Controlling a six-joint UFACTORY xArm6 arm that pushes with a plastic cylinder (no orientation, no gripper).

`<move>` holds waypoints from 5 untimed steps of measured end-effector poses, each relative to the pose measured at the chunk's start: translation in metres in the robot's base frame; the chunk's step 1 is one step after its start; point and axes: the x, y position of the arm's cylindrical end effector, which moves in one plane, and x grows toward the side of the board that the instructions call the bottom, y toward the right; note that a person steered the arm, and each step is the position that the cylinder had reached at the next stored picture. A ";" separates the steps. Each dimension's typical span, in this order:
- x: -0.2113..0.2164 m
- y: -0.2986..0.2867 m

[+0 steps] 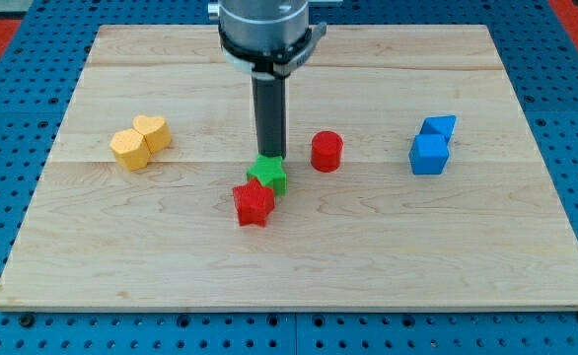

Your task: Move the red circle into green star on top

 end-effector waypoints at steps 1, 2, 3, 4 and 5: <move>0.028 -0.005; 0.031 0.012; 0.043 0.056; 0.017 0.071; -0.024 0.075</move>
